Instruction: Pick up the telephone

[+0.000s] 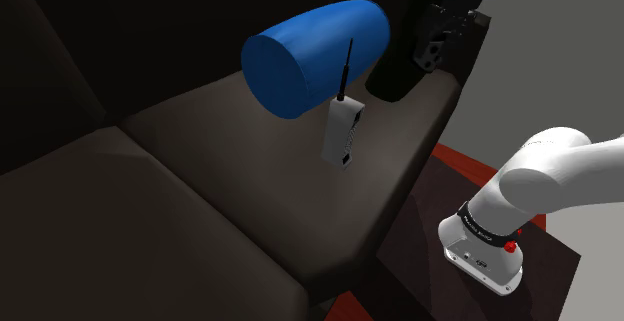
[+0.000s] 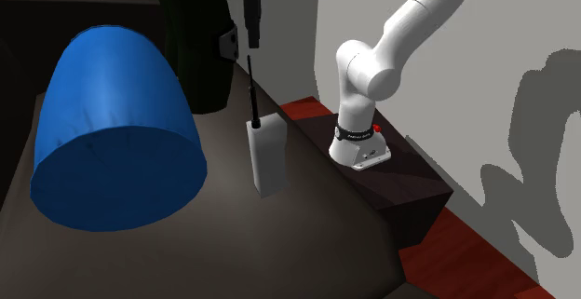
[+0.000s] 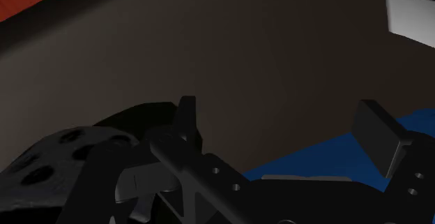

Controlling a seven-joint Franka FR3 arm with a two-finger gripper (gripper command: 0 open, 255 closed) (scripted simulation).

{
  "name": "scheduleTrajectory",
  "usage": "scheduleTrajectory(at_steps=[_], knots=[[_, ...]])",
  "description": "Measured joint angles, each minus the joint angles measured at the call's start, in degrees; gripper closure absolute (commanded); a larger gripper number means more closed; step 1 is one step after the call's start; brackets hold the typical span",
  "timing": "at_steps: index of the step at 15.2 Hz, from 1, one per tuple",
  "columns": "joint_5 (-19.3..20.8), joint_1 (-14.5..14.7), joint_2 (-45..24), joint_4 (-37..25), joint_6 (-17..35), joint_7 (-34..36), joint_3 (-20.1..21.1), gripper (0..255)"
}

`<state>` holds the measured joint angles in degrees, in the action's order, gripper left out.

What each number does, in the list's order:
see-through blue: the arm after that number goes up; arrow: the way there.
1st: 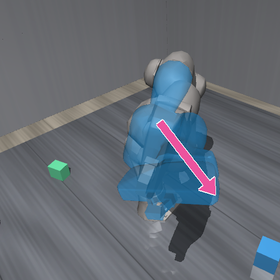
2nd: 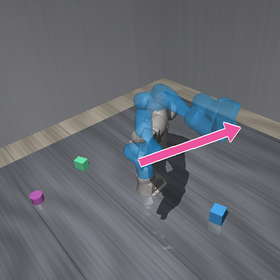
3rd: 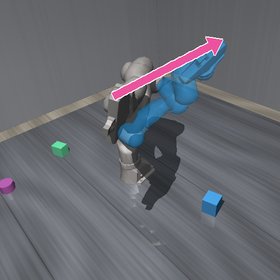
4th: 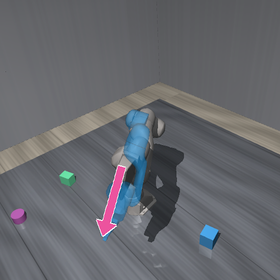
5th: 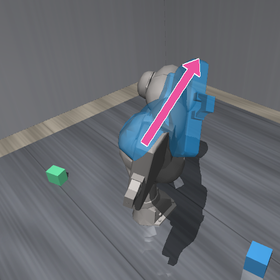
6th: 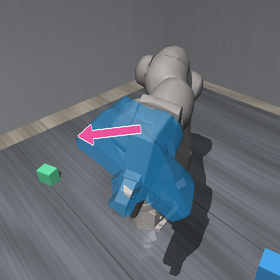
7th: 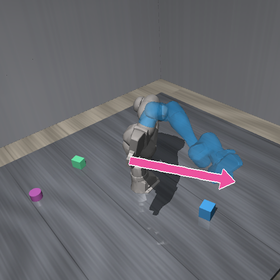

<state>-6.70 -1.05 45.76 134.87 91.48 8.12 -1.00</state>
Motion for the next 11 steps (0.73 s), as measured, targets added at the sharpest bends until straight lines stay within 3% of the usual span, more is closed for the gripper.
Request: scheduleTrajectory(at_steps=[3,11], knots=[[-0.5,1.0,-0.7,-0.5,0.5,0.5,1.6,0],[-2.5,6.6,-5.4,-2.6,4.6,3.2,11.8,0]])
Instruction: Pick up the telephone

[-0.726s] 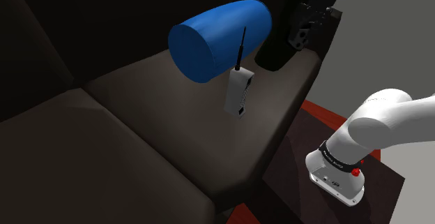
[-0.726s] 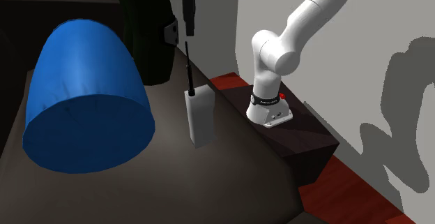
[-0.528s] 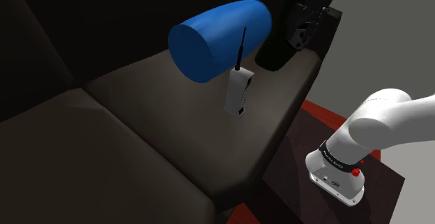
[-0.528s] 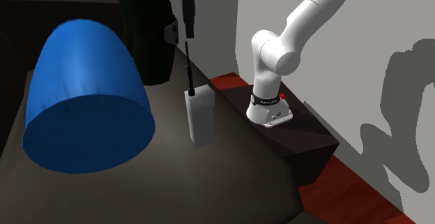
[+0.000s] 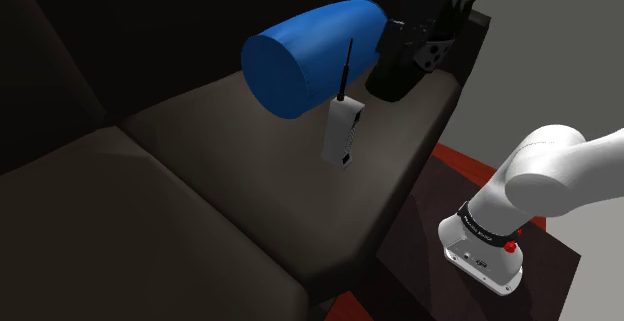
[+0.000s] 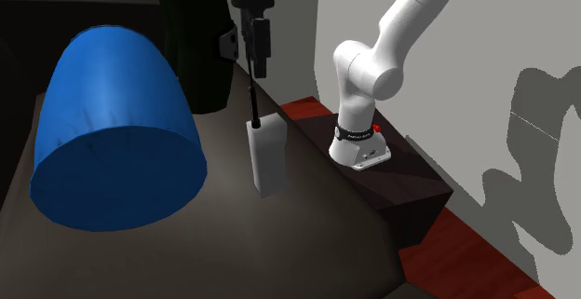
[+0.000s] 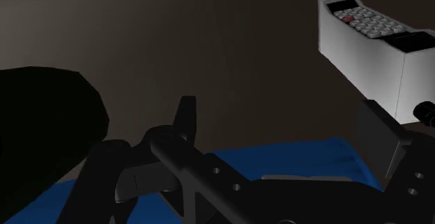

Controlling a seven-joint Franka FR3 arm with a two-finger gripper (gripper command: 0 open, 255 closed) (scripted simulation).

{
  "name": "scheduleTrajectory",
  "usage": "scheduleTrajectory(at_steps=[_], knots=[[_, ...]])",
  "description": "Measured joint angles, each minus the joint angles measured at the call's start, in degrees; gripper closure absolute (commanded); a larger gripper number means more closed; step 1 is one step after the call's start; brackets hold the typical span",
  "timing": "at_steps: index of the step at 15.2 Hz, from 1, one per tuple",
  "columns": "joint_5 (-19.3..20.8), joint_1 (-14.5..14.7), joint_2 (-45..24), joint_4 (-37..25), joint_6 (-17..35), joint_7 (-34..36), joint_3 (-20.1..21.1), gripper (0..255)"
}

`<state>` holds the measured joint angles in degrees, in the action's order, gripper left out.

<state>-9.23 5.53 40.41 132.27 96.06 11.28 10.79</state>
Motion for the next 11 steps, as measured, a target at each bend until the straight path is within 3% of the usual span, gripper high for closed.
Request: scheduleTrajectory(at_steps=[8,11], knots=[[0.1,4.5,-7.1,-4.0,4.2,3.2,10.7,0],[0.0,5.1,-7.8,-3.9,5.1,3.8,12.2,0]])
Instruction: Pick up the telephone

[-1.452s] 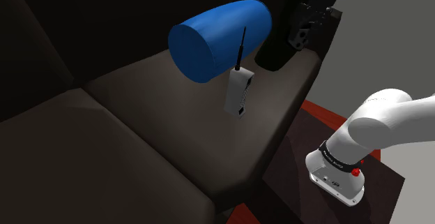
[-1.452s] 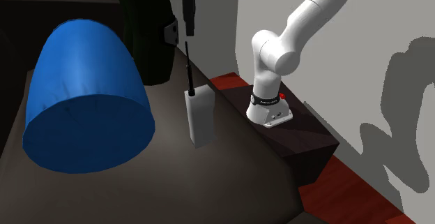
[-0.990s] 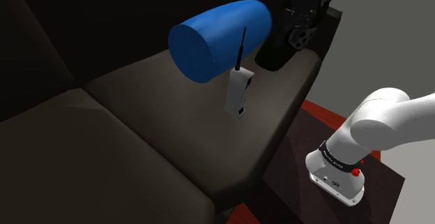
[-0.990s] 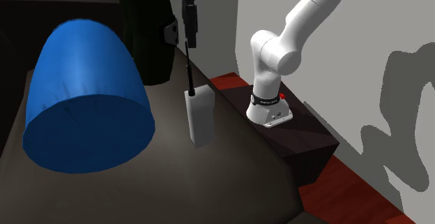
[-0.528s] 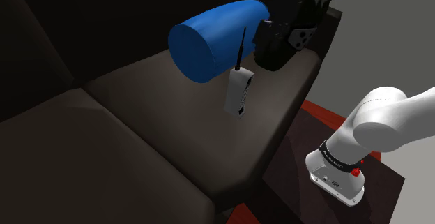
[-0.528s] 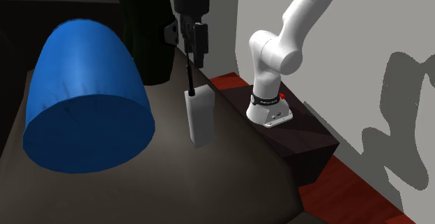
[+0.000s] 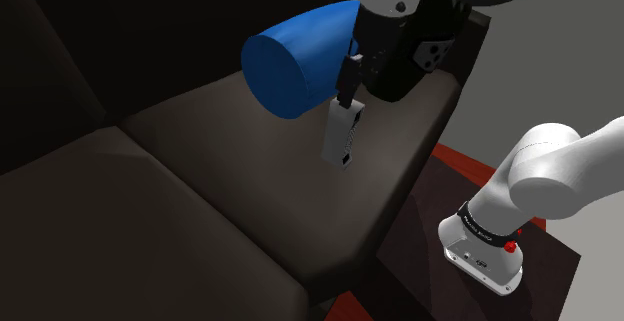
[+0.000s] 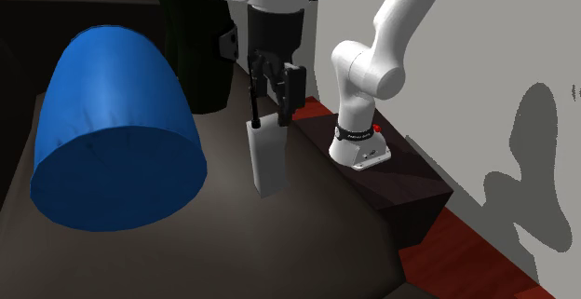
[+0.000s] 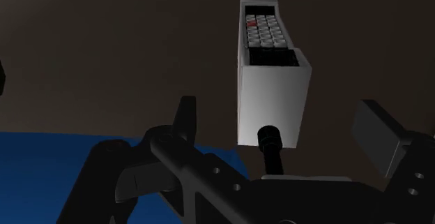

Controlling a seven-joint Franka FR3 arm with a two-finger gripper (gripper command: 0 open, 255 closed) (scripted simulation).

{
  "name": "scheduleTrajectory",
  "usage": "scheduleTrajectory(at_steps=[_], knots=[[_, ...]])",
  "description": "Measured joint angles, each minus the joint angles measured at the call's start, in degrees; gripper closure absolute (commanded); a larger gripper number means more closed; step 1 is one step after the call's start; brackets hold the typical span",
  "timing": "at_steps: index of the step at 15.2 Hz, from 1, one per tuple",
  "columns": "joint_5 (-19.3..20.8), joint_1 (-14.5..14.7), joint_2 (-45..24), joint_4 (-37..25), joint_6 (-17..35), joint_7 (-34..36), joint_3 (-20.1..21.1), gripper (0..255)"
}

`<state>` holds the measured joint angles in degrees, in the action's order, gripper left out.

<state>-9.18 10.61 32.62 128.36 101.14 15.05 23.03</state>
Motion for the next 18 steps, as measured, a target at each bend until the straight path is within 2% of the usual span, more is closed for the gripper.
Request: scheduleTrajectory(at_steps=[6,7,18], knots=[[-0.5,0.4,0.1,4.5,4.4,0.0,0.8,0],[-0.5,0.4,0.1,4.7,4.6,0.1,0.9,255],[-0.5,0.4,0.0,4.6,4.6,0.1,0.9,255]])
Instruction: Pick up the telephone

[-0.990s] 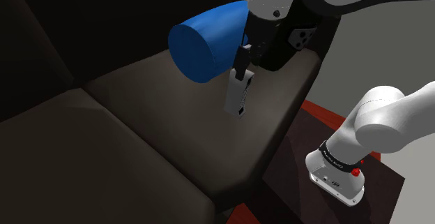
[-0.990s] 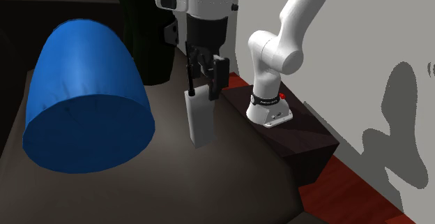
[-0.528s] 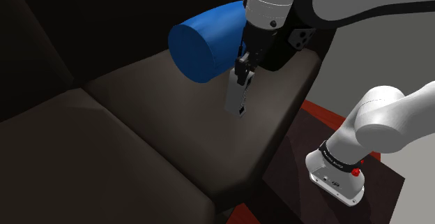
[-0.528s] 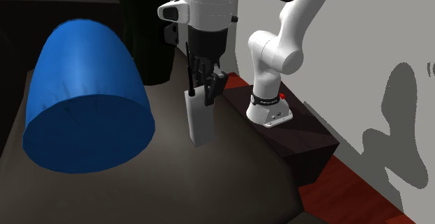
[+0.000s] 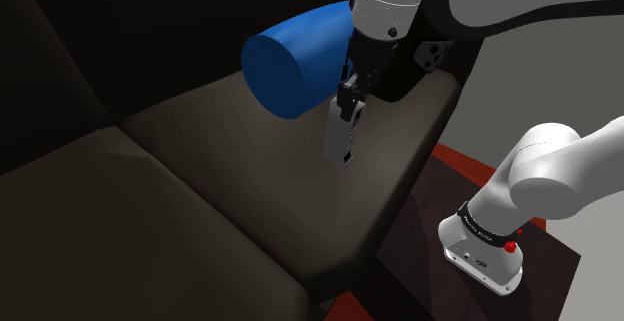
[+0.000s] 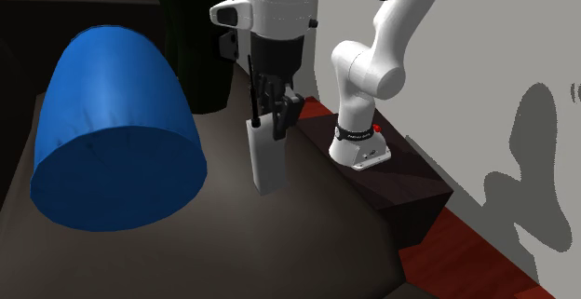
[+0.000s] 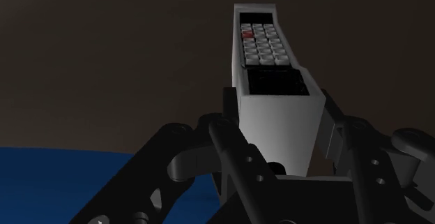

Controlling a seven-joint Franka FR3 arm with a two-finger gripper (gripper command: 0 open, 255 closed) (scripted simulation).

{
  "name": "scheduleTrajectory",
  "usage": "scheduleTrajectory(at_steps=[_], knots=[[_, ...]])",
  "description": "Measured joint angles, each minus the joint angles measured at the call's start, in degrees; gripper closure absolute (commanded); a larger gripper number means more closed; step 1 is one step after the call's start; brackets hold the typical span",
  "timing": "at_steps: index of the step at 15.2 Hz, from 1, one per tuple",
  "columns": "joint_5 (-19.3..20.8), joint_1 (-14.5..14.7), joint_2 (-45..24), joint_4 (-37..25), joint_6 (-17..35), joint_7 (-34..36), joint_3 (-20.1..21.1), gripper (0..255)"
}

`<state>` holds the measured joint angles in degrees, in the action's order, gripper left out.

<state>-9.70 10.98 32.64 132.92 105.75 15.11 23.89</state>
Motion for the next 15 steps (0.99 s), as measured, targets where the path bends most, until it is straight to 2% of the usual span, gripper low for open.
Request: scheduleTrajectory(at_steps=[15], knots=[[1.3,-0.8,-1.0,-11.4,-10.5,0.0,-1.4,255]])
